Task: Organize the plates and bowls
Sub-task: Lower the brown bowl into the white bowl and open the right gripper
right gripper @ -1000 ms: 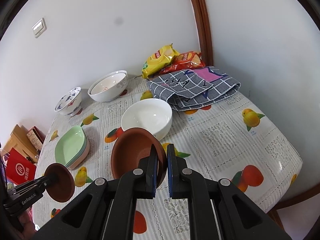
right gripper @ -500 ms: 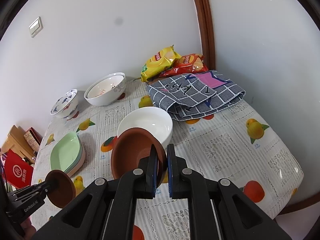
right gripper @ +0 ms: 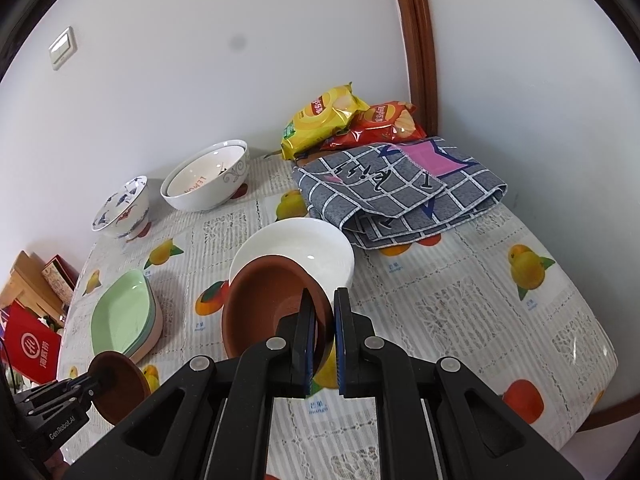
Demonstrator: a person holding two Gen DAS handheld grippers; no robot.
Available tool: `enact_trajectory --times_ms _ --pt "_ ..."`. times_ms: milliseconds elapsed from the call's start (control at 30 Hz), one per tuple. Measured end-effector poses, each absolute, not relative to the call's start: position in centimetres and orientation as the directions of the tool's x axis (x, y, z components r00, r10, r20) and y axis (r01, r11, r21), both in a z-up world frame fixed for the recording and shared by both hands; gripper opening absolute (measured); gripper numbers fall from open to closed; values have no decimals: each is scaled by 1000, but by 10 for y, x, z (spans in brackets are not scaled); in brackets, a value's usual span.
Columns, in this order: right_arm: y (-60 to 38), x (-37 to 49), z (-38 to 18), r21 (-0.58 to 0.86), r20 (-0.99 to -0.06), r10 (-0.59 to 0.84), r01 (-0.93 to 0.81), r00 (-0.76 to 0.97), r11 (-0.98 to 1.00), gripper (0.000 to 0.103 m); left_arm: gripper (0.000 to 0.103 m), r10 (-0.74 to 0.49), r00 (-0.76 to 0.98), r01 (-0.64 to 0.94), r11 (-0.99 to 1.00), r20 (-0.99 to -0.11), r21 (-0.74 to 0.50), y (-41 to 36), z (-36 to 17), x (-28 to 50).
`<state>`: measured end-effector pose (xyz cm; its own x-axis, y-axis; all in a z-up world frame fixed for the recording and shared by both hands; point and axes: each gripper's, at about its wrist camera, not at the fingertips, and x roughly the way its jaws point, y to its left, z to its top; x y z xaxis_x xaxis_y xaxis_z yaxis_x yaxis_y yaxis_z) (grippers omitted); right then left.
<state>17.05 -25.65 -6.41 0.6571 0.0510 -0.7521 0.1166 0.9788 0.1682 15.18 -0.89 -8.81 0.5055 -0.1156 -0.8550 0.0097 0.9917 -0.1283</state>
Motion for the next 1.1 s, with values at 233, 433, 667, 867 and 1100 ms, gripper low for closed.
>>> enact_trajectory --times_ms 233,433,667,867,1100 --pt "-255 199 -72 140 -761 36 110 648 984 9 8 -109 496 13 993 -862 -118 -13 -93 169" --pt "-245 226 -88 112 -787 37 83 616 990 9 8 -108 496 10 993 -861 -118 -13 -94 183" --pt "-238 247 -110 91 -820 39 62 571 994 9 8 -103 491 10 994 -865 -113 -14 -98 192" --pt "-233 258 -125 81 -843 40 52 536 995 9 8 -108 483 15 993 -869 -115 -15 -102 198" --pt "-230 268 -134 70 -853 36 45 520 997 9 8 -105 482 21 994 -870 -108 -18 -103 202"
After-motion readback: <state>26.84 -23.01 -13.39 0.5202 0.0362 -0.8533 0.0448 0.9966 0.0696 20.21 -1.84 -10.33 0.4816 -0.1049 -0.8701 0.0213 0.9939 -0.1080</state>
